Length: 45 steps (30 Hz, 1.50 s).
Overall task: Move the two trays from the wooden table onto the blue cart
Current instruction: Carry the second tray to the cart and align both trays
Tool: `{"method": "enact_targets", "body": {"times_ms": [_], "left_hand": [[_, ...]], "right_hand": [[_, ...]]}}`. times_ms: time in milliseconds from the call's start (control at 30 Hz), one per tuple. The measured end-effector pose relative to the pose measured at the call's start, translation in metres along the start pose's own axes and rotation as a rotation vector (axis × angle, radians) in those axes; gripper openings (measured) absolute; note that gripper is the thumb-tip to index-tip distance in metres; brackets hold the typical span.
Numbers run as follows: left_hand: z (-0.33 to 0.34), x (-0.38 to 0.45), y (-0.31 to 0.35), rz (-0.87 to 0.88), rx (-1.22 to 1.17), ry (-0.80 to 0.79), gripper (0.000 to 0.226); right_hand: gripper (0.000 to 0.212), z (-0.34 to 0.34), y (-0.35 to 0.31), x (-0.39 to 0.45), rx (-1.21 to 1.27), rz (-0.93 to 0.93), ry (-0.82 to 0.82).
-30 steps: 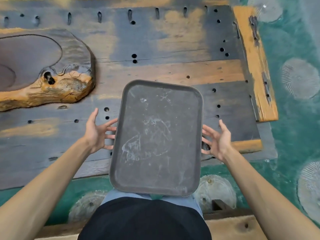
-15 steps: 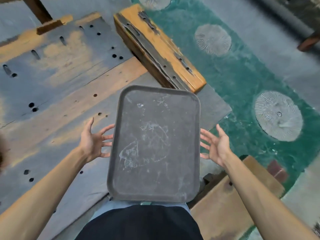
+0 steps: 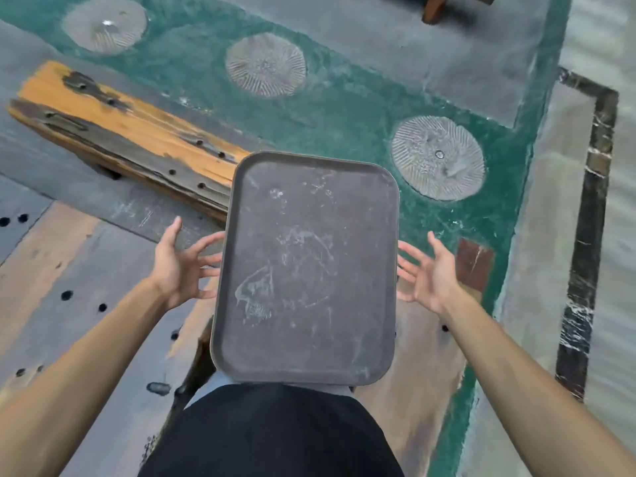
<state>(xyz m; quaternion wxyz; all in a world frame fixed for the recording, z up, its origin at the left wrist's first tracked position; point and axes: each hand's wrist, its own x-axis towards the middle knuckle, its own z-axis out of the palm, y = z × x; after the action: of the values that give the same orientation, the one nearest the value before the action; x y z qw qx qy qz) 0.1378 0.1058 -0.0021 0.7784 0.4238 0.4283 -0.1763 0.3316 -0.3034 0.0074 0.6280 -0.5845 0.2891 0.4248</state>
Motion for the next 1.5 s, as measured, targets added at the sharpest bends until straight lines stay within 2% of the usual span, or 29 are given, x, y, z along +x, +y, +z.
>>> {"method": "enact_targets", "body": {"times_ms": [233,500,733,900,1167,1500], "left_hand": [[0.109,0.064,0.075,-0.026,0.139,-0.168,0.087],[0.237,0.162,0.177,-0.066,0.267,-0.262,0.091],[0.377,0.254,0.265,-0.115,0.412,-0.349,0.086],[0.476,0.299,0.304,-0.147,0.530,-0.421,0.081],[0.647,0.369,0.311,-0.226,0.733,-0.542,0.081],[0.897,0.419,0.265,-0.239,1.029,-0.669,0.075]], "right_hand": [[0.073,-0.077,-0.056,0.004,0.204,-0.063,0.072],[0.073,-0.148,-0.146,0.041,0.371,-0.121,0.151],[0.074,-0.203,-0.247,0.063,0.480,-0.141,0.261],[0.074,-0.251,-0.280,0.053,0.616,-0.175,0.322],[0.076,-0.337,-0.293,0.054,0.820,-0.196,0.474],[0.067,-0.474,-0.304,0.061,1.080,-0.245,0.627]]}}
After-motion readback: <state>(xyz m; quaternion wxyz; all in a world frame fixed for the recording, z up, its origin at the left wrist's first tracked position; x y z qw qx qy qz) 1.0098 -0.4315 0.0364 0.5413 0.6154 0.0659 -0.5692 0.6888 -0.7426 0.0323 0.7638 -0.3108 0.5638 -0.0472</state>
